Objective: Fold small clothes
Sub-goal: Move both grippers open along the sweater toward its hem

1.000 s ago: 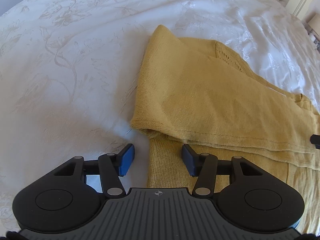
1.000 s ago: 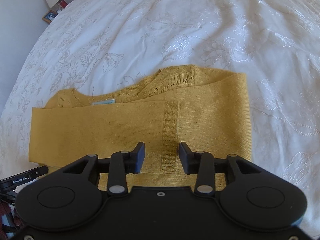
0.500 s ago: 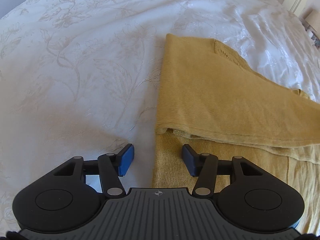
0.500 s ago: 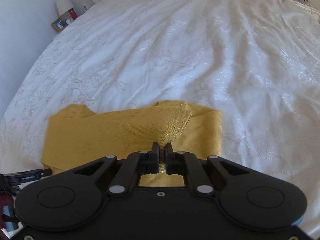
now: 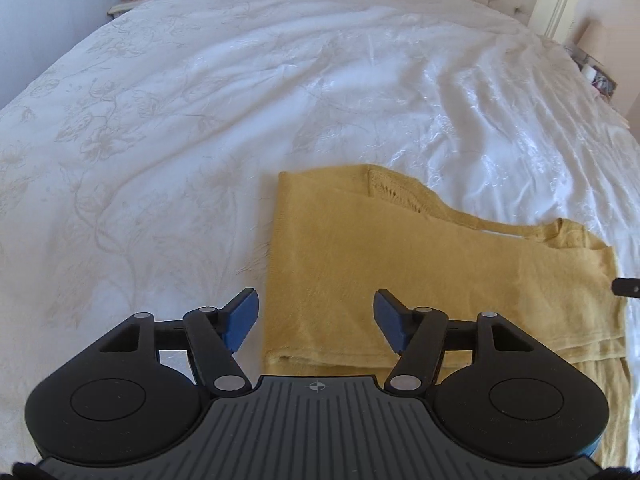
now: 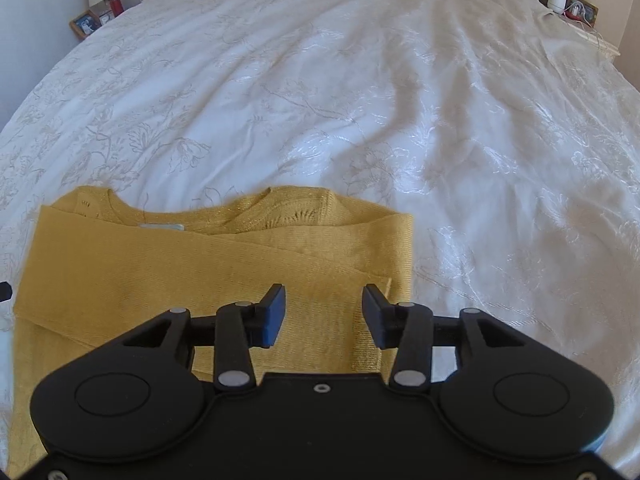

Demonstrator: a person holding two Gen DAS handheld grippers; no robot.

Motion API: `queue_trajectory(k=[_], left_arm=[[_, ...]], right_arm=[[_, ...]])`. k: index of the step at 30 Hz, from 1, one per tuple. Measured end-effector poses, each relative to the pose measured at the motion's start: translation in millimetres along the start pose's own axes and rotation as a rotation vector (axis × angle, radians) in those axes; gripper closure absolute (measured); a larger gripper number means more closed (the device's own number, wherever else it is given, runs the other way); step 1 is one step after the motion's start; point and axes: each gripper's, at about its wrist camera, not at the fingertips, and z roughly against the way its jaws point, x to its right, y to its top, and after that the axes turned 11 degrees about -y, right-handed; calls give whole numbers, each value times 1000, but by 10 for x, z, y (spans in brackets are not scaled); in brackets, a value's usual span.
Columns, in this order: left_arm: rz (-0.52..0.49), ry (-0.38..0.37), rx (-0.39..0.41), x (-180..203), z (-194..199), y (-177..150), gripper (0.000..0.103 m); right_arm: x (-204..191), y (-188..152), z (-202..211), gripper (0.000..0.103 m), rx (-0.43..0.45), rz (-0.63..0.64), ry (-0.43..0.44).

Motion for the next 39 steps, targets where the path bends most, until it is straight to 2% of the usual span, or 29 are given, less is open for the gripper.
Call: queue_trajectory(k=[3, 6, 8, 11, 13, 17, 20, 22, 24, 26, 28, 34, 39], left_arm=[[-19, -16, -1, 93, -167, 59, 41], [-57, -14, -38, 123, -344, 43, 41], [-56, 2, -73, 62, -445, 8, 41], [-69, 72, -119, -98, -548, -65, 38], [-52, 68, -121, -211, -541, -96, 31], [-55, 65, -131, -279, -490, -93, 27], [-59, 58, -132, -250, -429, -89, 28], [-49, 19, -148, -241, -368, -105, 25], [-44, -12, -156, -215, -278, -159, 20], [-54, -17, -150, -165, -153, -238, 18], [-62, -22, -146, -120, -15, -332, 11], [-84, -43, -155, -34, 382, -653, 11], [-92, -48, -164, -36, 674, -918, 11]], right_arm=[[-174, 17, -97, 50, -2, 35, 46], [-255, 11, -209, 50, -15, 49, 69], [-225, -2, -308, 50, -41, 38, 55], [-61, -67, -445, 50, -99, -3, -8], [65, -95, -476, 51, -113, -37, -19], [145, -115, -447, 52, -113, -55, -8], [124, -118, -366, 49, -108, -64, -16], [127, -119, -259, 35, -92, -80, -4], [122, -150, -127, 29, -74, -82, 12], [117, -199, 13, 28, -60, -71, 17], [121, -272, 153, 25, -50, -66, 26], [141, -583, 518, 21, -49, -36, 52], [178, -972, 761, 21, -76, -2, 72]])
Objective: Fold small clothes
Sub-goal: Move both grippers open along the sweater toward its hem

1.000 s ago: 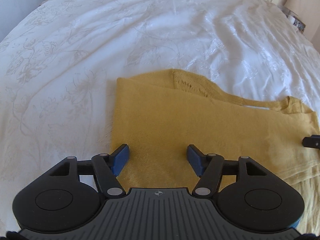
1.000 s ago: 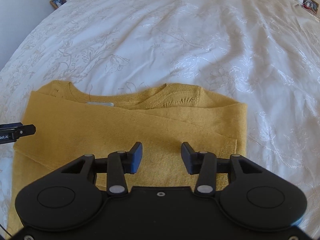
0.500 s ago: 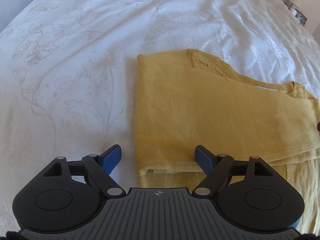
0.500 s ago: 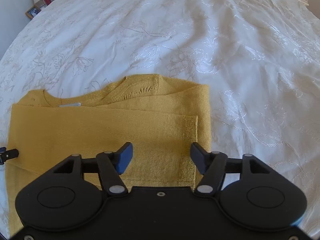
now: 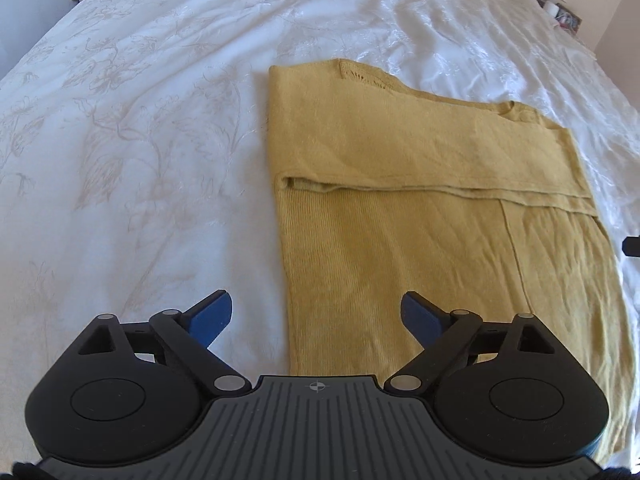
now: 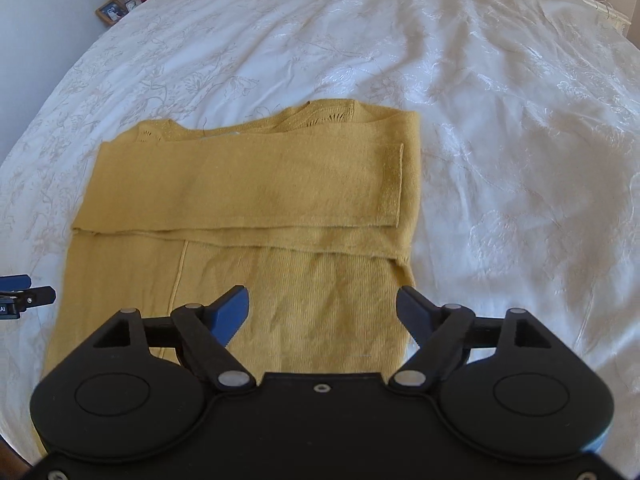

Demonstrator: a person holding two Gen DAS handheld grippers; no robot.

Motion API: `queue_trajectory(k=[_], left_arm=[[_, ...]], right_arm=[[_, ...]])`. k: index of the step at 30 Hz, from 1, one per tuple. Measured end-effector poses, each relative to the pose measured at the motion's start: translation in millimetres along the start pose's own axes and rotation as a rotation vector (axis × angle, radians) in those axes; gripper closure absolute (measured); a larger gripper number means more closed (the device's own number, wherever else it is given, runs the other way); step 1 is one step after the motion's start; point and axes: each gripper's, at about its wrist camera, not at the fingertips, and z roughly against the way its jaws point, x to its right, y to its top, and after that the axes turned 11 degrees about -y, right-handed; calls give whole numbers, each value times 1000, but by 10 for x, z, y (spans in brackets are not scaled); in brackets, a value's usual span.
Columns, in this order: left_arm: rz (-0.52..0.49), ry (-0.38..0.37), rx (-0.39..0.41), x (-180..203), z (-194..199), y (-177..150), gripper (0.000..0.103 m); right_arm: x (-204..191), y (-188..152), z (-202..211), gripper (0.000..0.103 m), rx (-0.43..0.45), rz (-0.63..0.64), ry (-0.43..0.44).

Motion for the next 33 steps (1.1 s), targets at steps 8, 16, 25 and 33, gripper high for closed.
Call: queue_trajectory(k=[8, 16, 25, 33], left_arm=[[-10, -13, -37, 59, 250, -563, 11], [-16, -49, -115, 68, 302, -1144, 11], [-18, -70, -153, 94, 219, -1424, 11], [-40, -89, -185, 100, 9, -1493, 0]], right_arm=[[107, -713, 250, 21, -67, 22, 15], [222, -1289, 362, 21, -149, 29, 22], [285, -1681, 353, 21, -206, 22, 59], [261, -1802, 212, 21, -245, 21, 100]])
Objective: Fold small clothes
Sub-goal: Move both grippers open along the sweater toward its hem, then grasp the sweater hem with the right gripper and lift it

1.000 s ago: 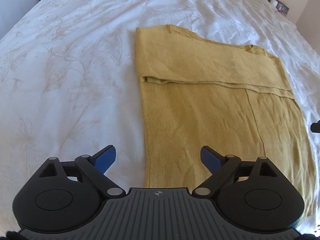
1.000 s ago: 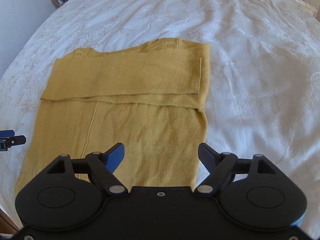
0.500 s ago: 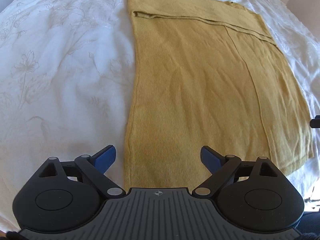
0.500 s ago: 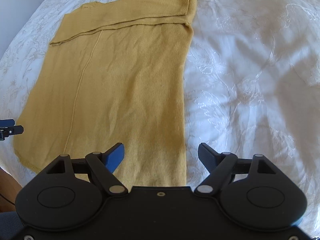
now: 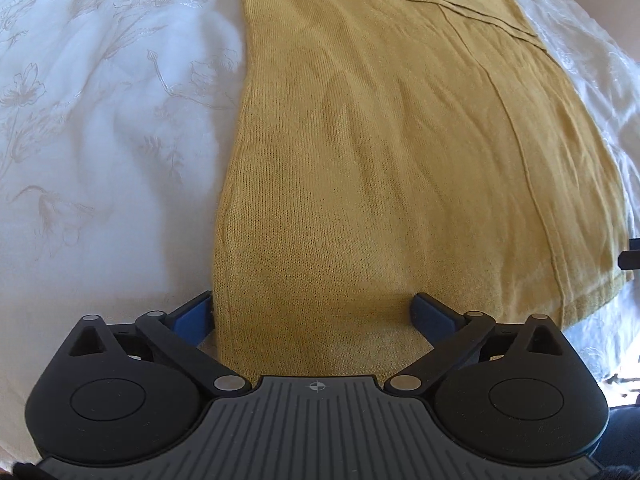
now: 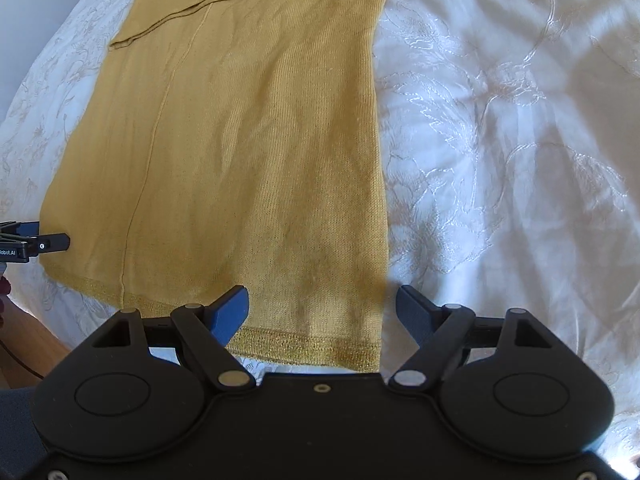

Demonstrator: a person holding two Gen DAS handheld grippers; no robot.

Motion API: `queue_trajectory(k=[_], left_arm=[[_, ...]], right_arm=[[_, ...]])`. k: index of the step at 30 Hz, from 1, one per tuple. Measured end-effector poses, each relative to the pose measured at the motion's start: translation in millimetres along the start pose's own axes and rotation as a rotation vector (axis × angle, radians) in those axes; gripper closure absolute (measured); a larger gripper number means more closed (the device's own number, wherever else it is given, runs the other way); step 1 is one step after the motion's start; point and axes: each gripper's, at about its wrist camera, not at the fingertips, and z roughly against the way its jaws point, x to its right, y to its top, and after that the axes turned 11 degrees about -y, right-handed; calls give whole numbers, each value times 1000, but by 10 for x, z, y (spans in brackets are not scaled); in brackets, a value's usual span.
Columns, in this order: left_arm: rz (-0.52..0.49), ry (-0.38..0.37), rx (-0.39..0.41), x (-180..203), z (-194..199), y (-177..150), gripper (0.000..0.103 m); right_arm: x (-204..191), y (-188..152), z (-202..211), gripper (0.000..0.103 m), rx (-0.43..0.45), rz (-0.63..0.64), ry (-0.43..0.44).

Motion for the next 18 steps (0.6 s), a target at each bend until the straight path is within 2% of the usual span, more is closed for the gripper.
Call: queue_trajectory(k=[3, 7, 13, 15, 17, 18], left_arm=[[2, 0, 2, -17, -54, -15, 0], [3, 3, 20, -11, -74, -59, 0], [5, 17, 42, 14, -81, -102, 0], [15, 17, 35, 16, -74, -116, 1], [22, 11, 24, -6, -44, -102, 1], [23, 9, 22, -14, -30, -98, 3]], right_arm=[[-6, 15, -75, 19, -8, 2, 9], [-20, 35, -155, 10, -13, -11, 40], [-46, 38, -215, 4, -4, -19, 67], [-35, 38, -209, 4, -4, -25, 75], [-13, 36, -192, 9, -2, -38, 78], [22, 39, -183, 18, 0, -44, 73]])
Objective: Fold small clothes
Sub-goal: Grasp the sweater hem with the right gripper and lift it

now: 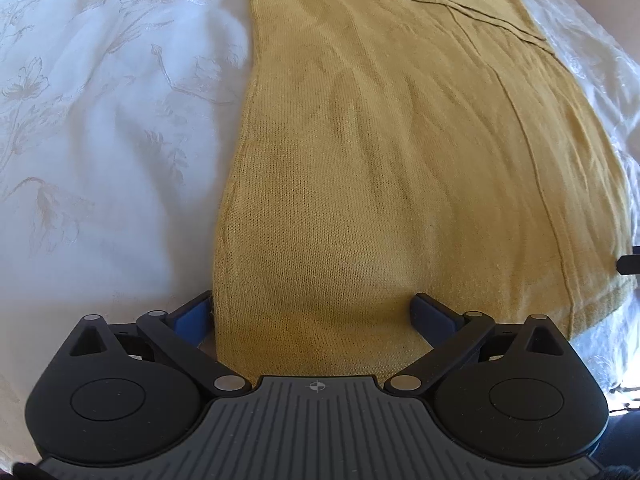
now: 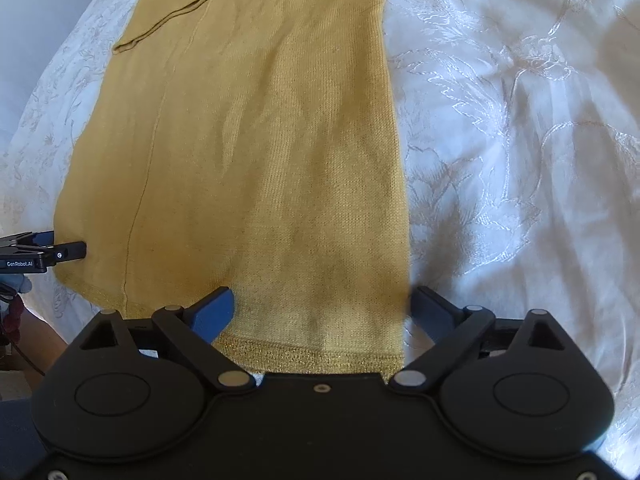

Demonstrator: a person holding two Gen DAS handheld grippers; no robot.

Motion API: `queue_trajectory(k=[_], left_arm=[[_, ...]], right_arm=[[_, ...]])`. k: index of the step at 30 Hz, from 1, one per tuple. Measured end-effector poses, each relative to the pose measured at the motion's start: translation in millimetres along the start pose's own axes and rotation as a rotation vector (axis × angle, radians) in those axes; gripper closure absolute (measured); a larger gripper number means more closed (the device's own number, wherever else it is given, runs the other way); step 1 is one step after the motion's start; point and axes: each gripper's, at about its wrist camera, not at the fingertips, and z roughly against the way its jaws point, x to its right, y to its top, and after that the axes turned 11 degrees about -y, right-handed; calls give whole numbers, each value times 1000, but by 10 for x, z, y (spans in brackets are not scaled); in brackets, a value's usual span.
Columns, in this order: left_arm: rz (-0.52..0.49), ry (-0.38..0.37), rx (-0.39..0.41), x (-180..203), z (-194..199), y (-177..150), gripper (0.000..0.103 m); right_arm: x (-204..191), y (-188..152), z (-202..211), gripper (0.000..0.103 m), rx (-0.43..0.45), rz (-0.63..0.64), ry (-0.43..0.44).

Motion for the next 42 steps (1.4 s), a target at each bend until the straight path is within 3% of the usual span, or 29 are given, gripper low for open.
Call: queue_trajectory(k=[3, 5, 6, 7, 10, 20, 25, 31, 35, 42], left_arm=[[19, 12, 25, -34, 80, -15, 26], [54, 10, 47, -72, 162, -26, 49], [78, 0, 59, -101, 212, -30, 66], [101, -22, 64, -126, 254, -32, 80], [136, -51, 80, -138, 355, 0, 92], [177, -116, 250, -29, 824, 427, 96], [181, -124, 375, -11, 983, 957, 96], [183, -155, 469, -122, 961, 1625, 96], [176, -143, 483, -195, 789, 2021, 96], [206, -114, 423, -427, 286, 2524, 96]], right_arm=[[86, -16, 45, 47, -3, -24, -1], [146, -34, 64, 69, -19, -53, 26], [159, -43, 76, 88, -23, -61, 36], [164, -53, 91, 90, -22, -68, 51], [178, -50, 164, 91, -11, -98, 97], [222, 388, 776, 91, 181, -195, 239], [264, 839, 928, 91, 298, -263, 274], [337, 1481, 871, 91, 392, -341, 279], [342, 1903, 708, 91, 397, -342, 226], [316, 2459, 230, 91, 329, -365, 136]])
